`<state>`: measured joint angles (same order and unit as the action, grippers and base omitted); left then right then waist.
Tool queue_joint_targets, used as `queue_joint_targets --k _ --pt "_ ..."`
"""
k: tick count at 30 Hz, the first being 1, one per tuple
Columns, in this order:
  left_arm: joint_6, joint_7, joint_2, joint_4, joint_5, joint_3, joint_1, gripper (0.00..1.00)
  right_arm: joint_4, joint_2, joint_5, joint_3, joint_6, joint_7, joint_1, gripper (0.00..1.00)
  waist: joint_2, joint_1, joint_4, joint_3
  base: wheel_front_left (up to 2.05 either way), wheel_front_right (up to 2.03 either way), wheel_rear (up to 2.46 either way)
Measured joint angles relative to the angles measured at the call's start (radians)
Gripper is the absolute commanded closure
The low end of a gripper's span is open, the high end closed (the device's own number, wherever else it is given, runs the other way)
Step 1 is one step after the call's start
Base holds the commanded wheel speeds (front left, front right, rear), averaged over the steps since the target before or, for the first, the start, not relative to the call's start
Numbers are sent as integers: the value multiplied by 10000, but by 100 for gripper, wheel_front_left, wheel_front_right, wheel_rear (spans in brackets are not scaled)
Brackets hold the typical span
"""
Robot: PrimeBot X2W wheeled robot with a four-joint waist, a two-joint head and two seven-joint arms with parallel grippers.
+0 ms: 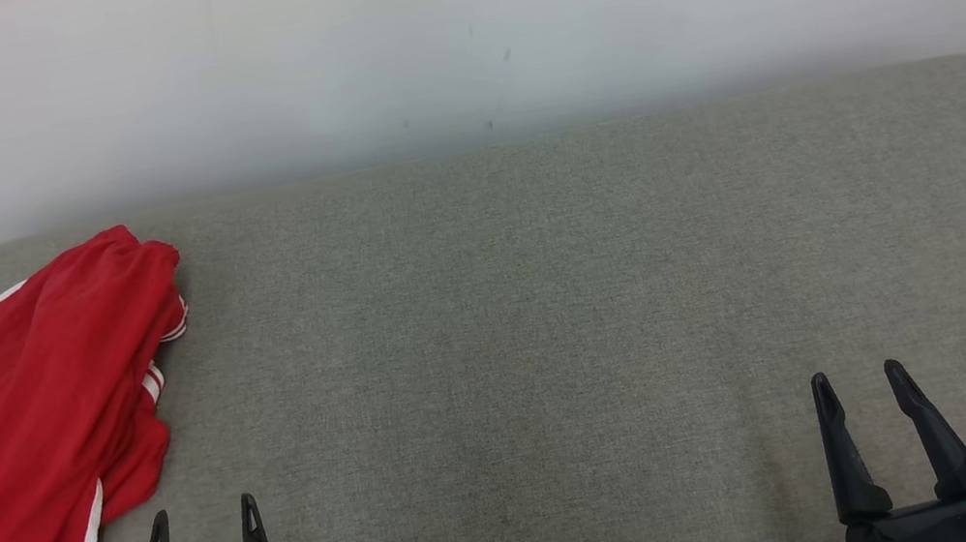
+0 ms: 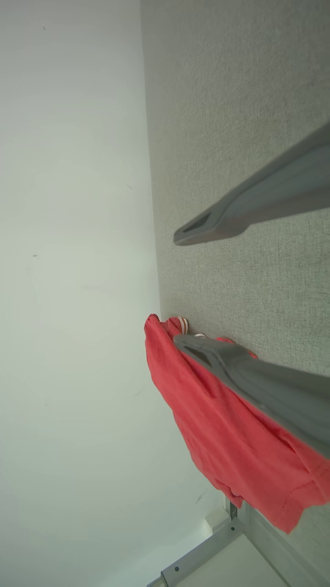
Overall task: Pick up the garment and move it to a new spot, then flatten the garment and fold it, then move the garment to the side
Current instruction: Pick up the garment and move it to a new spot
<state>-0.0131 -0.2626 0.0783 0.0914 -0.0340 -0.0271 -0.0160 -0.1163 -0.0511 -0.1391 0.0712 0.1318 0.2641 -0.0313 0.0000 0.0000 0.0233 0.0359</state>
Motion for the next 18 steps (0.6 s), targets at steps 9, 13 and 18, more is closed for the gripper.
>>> queue_joint_targets --k 9,13,18 --pt "46 0 -31 33 52 61 -1 0 4 0 -15 -33 0 0 -91 0 0 0 515 13 0 0 0" --pt "48 0 -56 44 48 117 -14 0 8 0 -15 -48 0 0 -98 0 0 0 861 36 0 0 0" --pt "58 0 -71 82 35 169 -37 0 12 0 -13 -61 0 0 -133 0 0 0 1349 48 0 0 0"
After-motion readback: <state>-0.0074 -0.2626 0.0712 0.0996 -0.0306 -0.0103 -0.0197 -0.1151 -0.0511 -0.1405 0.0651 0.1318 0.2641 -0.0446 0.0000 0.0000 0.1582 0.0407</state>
